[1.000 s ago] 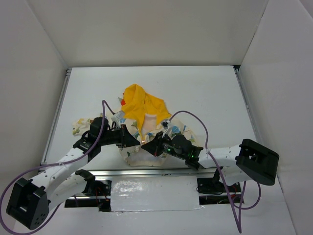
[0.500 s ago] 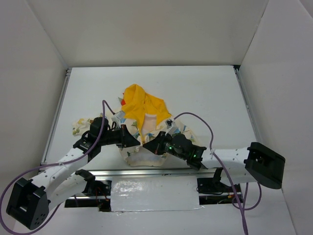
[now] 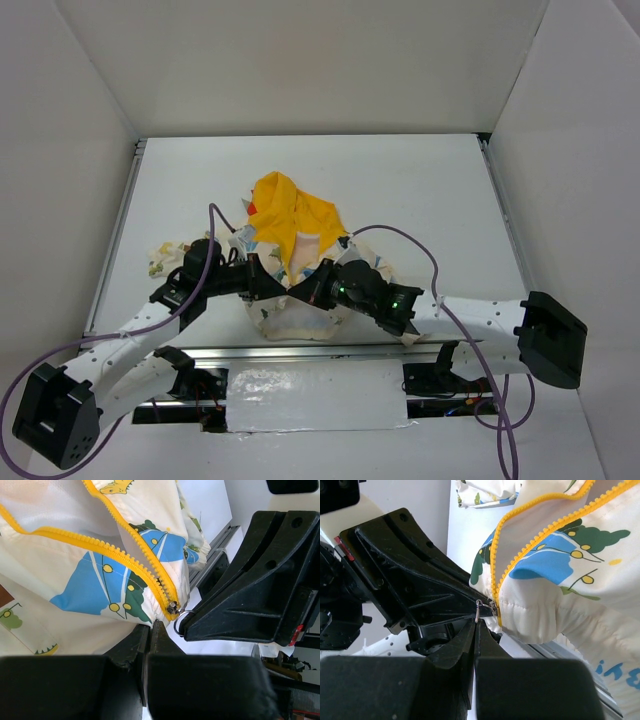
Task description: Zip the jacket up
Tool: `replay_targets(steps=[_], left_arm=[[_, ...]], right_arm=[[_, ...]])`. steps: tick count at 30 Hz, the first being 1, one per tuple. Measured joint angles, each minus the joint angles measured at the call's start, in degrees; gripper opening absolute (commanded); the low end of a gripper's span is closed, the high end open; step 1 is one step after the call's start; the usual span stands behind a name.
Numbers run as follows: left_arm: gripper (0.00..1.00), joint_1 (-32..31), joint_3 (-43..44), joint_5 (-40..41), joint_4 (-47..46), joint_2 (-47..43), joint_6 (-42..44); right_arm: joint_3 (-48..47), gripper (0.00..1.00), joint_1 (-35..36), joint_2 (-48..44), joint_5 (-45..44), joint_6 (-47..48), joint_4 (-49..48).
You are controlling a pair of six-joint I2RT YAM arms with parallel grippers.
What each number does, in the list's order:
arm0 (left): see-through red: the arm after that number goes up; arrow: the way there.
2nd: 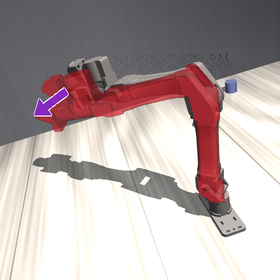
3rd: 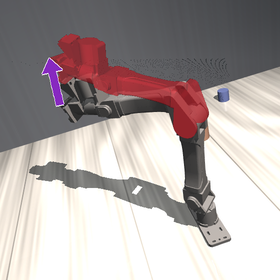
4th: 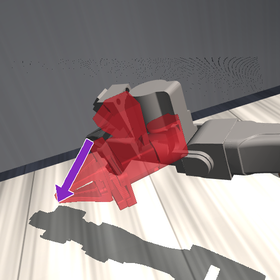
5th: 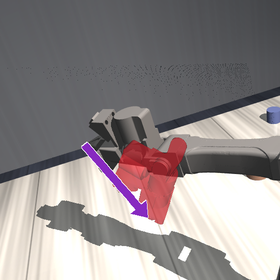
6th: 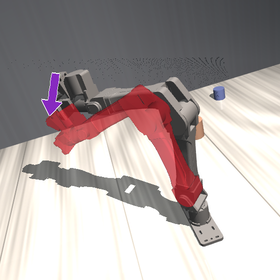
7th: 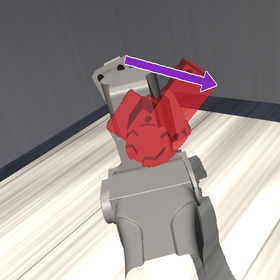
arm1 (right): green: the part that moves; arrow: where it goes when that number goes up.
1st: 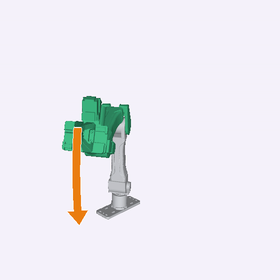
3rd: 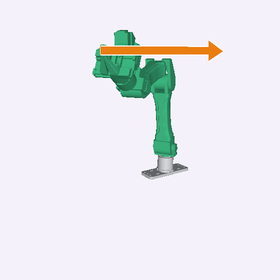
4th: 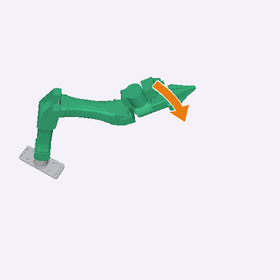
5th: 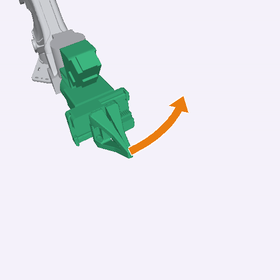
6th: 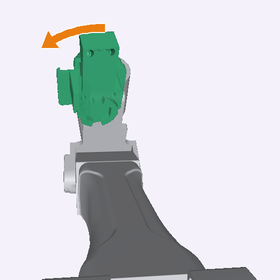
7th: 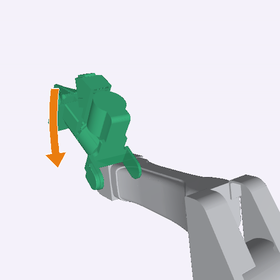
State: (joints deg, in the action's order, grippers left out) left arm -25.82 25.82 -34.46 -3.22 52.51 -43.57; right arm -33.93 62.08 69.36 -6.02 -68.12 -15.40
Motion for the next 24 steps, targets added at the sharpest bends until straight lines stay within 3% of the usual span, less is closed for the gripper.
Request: replay_targets(steps=[8, 16, 24], left_arm=[[0.0, -1.57, 0.0, 0.13, -0.61, -0.72, 0.04], [0.0, -4.37, 0.0, 1.99, -2.25, -0.17, 0.33], [0.0, -6.67, 0.11, 3.72, -1.29, 1.53, 1.66]], right_arm=[[-0.07, 0.0, -2.93, -0.22, 1.36, -4.7, 1.9], [1.99, 0.0, -7.32, -1.66, 8.9, -11.5, 1.25], [6.19, 0.0, -11.06, -3.58, 15.43, -19.04, -4.39]])
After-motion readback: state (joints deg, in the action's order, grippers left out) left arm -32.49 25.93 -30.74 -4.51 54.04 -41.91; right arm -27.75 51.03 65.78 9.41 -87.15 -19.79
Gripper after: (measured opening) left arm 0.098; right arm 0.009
